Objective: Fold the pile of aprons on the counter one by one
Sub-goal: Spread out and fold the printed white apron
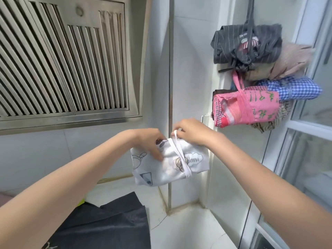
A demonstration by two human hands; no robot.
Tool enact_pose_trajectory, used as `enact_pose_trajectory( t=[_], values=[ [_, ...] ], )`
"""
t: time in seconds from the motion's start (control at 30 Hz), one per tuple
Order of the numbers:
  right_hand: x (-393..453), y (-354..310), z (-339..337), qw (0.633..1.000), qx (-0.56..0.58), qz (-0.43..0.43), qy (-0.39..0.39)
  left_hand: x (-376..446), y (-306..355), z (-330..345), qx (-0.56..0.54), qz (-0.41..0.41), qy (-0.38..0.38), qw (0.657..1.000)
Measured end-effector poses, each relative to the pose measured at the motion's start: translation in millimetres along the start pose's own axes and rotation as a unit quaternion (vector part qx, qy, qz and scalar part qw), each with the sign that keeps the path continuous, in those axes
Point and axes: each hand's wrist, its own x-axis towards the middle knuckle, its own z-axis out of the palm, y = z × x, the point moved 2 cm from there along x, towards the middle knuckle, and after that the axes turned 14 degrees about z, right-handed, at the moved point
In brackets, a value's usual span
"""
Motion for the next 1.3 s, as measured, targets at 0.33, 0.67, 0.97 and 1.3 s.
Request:
enact_pose_trajectory(
  t=[0.33,0.67,0.97,1.3],
  values=[
    [-21.9,9.3,-20.1,0.991,-0.084,0.065,0.077,24.5,12.5,-19.2,-0.133,0.039,-0.003,0.99],
    [-18.6,23.8,-33.1,0.946,-0.019,0.232,0.225,25.1,39.0,-36.2,0.145,0.054,0.413,0.897],
    [1.7,8.5,-66.4,0.894,0.12,0.346,0.26,29.7,42.6,18.5,0.181,0.065,0.539,0.82],
    [4.4,7.0,-83.7,0.916,0.022,0.306,0.259,9.9,14.2,-14.6,0.196,0.149,0.553,0.796]
  ],
)
